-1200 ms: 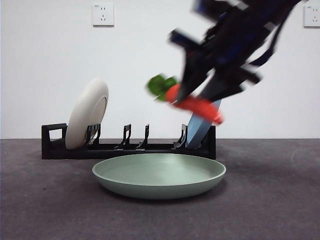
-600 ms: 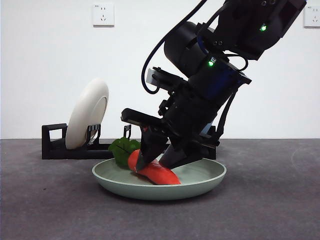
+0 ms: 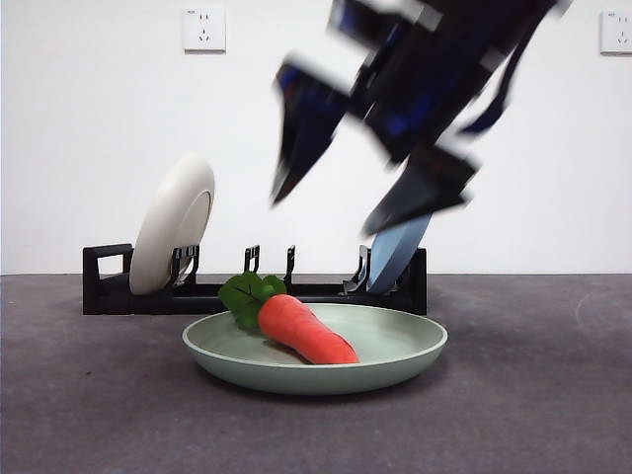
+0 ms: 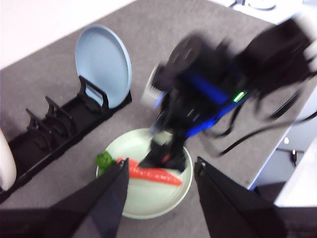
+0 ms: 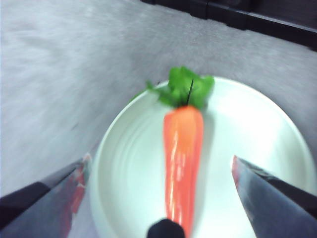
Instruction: Take the green plate from the plate rack,put the plate on the table,take the carrot from the table,put the carrot in the plate
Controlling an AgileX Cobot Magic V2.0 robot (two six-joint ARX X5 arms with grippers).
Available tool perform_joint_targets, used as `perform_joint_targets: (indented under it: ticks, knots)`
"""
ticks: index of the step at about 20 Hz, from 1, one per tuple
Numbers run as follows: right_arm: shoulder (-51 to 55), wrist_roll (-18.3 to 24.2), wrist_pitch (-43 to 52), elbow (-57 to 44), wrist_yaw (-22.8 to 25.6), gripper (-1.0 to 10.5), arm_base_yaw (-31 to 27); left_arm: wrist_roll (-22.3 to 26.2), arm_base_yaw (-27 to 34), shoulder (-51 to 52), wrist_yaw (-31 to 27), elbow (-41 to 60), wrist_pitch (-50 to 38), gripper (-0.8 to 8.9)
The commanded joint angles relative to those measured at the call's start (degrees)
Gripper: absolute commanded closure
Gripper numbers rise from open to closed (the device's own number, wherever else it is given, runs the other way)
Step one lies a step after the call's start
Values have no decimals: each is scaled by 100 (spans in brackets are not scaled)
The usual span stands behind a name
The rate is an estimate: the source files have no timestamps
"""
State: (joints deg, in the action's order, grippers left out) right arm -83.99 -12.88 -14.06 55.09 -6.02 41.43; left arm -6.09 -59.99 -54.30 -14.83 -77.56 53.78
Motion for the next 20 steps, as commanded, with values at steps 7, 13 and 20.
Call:
perform_joint_targets:
  ticks: [7, 13, 20]
  knots:
    - [2983, 216, -3541, -26, -459, 479, 37, -37, -2, 9, 20, 24, 503, 589]
    - [3807, 221, -4516, -26, -457, 524, 37, -343, -2, 9, 35, 24, 745, 593]
    - [4142, 247, -4780, -26, -457, 964, 37, -372, -2, 9, 306, 24, 968, 827]
